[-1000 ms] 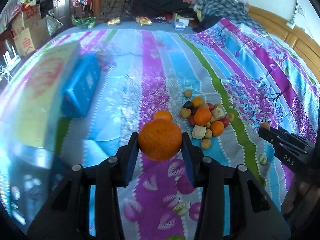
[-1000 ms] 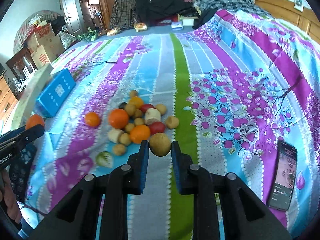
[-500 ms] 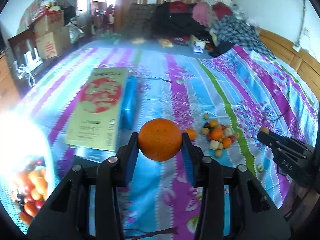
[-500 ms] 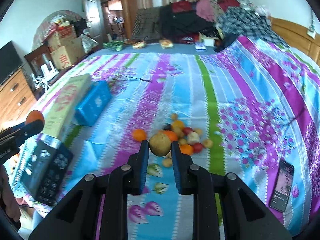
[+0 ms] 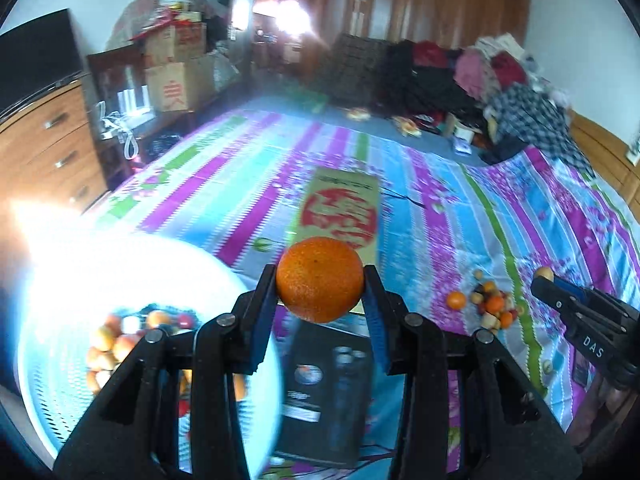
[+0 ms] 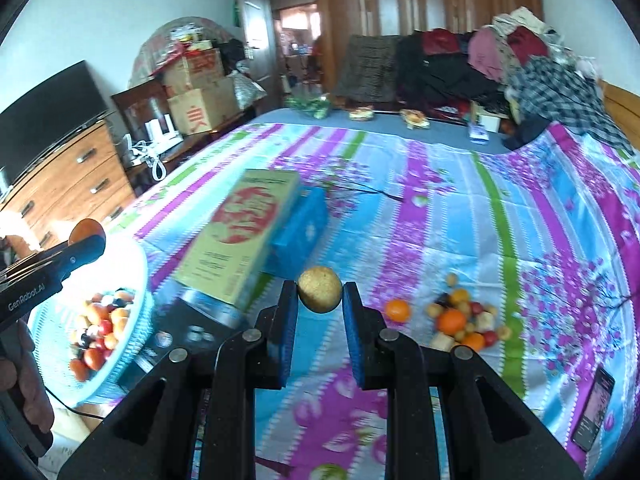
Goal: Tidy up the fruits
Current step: 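Carry the orange and the tan fruit over the light-blue basket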
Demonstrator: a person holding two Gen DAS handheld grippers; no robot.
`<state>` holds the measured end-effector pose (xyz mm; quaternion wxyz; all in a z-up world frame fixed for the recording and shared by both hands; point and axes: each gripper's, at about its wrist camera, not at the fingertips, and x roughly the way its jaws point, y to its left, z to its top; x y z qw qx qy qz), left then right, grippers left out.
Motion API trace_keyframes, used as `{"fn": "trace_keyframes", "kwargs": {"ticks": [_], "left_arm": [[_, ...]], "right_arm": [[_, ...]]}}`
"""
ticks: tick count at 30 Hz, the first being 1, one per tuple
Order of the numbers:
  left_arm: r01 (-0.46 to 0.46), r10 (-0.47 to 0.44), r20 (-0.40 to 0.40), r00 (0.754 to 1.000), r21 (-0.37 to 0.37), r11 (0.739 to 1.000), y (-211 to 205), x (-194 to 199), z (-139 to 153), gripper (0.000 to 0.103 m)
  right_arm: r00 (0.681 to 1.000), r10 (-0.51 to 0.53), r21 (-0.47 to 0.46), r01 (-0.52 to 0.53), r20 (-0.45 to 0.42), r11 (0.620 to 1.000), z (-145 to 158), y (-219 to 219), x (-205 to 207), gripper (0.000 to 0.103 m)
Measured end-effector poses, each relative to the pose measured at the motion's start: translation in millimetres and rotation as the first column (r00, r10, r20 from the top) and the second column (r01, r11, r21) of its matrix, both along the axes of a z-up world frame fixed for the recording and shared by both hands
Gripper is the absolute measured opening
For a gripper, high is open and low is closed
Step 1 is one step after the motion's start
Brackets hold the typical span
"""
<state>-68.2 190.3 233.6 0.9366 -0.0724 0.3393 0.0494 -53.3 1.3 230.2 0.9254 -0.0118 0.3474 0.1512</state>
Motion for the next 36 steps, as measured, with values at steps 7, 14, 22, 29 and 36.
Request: {"fn": "trace_keyframes", "kwargs": {"ticks": [7,14,22,29,36], "left_arm": [[-0.082,0.083,0.01,0.997,-0.009,0.997,43,-15,4,0.042],[-0.151,0.151,0.008,0.988,-0.016,0.988,84,-30,4,0.042],[-0.262,0.262,-0.004,0.965,-0.024,0.965,136,-50,1,0.042],[-0.306,0.305,-0.048,0.951,-0.029,0.952,162,-61,-14,0.042],[-0.312,0.306,-0.125,0.944,-0.025,0.95,178,-65,-37,0.042]], "right_arm": [[0.997,0.083,-0.003,-0.083,-0.004,0.997,7,53,-2,0.026],[0.986,0.165,-0.008,-0.165,-0.008,0.986,10,104,-6,0.026],[0.963,0.268,-0.004,-0.269,-0.039,0.963,6,171,-6,0.026],[0.936,0.344,-0.021,-0.346,-0.075,0.938,-4,223,-9,0.026],[0.904,0.405,-0.02,-0.412,-0.137,0.911,-20,261,-11,0.026]]}}
